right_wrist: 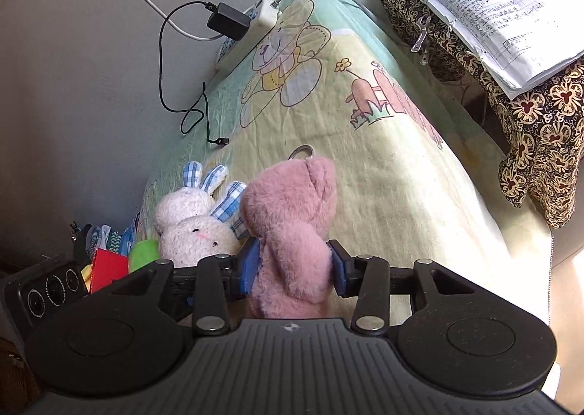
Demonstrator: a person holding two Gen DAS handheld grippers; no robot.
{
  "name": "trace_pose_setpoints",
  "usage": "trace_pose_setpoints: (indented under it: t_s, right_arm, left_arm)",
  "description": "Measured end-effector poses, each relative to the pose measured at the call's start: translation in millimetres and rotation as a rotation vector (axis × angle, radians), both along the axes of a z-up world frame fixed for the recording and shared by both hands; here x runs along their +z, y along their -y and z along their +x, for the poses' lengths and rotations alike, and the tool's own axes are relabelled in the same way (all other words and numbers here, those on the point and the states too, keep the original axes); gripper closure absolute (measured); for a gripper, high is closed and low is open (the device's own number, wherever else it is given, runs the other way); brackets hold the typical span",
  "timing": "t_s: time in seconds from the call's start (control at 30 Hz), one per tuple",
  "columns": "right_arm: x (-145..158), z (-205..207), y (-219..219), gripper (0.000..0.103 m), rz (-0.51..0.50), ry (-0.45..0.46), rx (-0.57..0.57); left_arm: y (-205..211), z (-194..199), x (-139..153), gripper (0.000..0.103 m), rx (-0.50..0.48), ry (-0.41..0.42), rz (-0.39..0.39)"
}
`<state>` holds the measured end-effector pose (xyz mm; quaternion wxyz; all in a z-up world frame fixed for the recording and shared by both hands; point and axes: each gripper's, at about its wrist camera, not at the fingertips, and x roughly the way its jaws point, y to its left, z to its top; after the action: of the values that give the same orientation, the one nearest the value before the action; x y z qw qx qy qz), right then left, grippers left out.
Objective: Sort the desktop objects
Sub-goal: 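Grasp the pink bear plush with the right tool and lift it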
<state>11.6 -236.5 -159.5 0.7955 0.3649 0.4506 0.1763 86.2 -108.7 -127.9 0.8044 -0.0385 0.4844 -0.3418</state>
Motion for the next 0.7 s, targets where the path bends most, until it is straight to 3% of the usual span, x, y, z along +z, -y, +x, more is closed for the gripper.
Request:
trace_pose_setpoints:
  t_s: [0.17, 0.5, 0.7]
  right_arm:
    - [4, -4, -2, 0.068, -0.014, -0.001, 0.002]
    - [13, -50, -9, 0.07, 0.034, -0.023, 0.054]
    - [24, -73, -25, 0.07, 0.019, -0.019, 0.065]
  left_arm:
    - [2, -4, -2, 0.002, 0.027, 0.009, 0.019]
    - [-10, -34, -2, 0.002, -0.003, -0.053, -0.025]
    - [-23, -46, 0, 0.008, 0.003, -0.112, -0.059]
